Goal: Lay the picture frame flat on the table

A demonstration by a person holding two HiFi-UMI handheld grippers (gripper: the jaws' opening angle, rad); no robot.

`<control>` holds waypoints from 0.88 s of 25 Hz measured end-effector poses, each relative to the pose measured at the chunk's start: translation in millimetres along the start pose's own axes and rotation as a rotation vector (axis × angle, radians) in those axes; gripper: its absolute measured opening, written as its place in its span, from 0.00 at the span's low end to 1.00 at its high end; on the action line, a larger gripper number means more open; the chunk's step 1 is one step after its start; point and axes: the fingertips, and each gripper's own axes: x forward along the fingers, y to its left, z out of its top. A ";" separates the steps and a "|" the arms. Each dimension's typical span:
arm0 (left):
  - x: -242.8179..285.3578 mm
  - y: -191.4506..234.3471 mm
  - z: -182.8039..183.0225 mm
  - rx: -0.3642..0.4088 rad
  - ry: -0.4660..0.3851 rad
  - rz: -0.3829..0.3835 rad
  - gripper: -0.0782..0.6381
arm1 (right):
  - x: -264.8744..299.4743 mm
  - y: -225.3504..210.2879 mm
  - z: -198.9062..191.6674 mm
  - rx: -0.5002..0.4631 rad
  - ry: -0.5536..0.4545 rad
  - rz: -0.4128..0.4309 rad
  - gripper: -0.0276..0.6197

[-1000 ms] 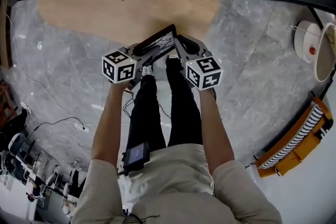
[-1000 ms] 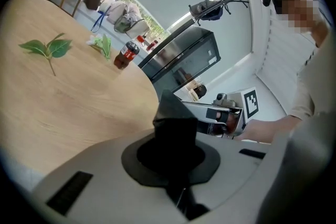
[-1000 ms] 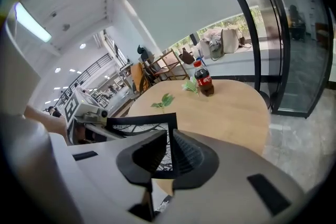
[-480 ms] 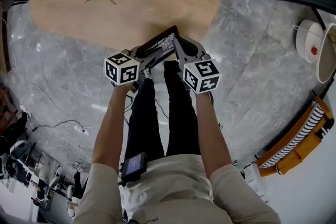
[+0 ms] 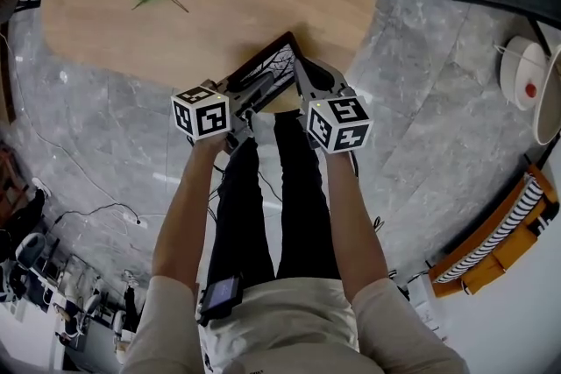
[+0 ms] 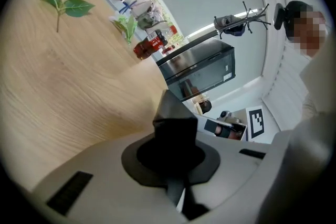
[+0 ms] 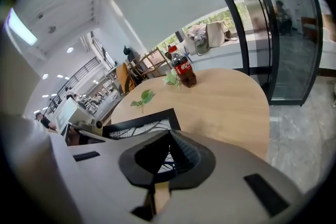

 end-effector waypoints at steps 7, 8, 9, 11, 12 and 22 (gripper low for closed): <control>10.4 18.1 14.4 -0.117 -0.093 -0.008 0.15 | 20.9 -2.6 -9.7 0.001 0.009 0.002 0.09; 11.1 19.7 14.8 -0.129 -0.100 -0.009 0.15 | 22.8 -2.0 -11.9 -0.004 0.013 0.004 0.09; 11.5 21.5 14.8 -0.142 -0.108 -0.008 0.15 | 24.4 -2.0 -14.1 -0.005 0.016 0.005 0.09; 13.7 25.9 14.7 -0.171 -0.121 -0.007 0.15 | 27.0 -4.7 -15.9 0.008 0.010 0.002 0.09; 16.0 28.0 15.1 -0.181 -0.123 -0.007 0.15 | 28.6 -7.2 -15.1 0.016 0.005 0.001 0.09; 24.2 39.7 12.5 -0.273 -0.125 -0.021 0.15 | 46.9 -18.0 -12.2 -0.045 0.015 -0.045 0.09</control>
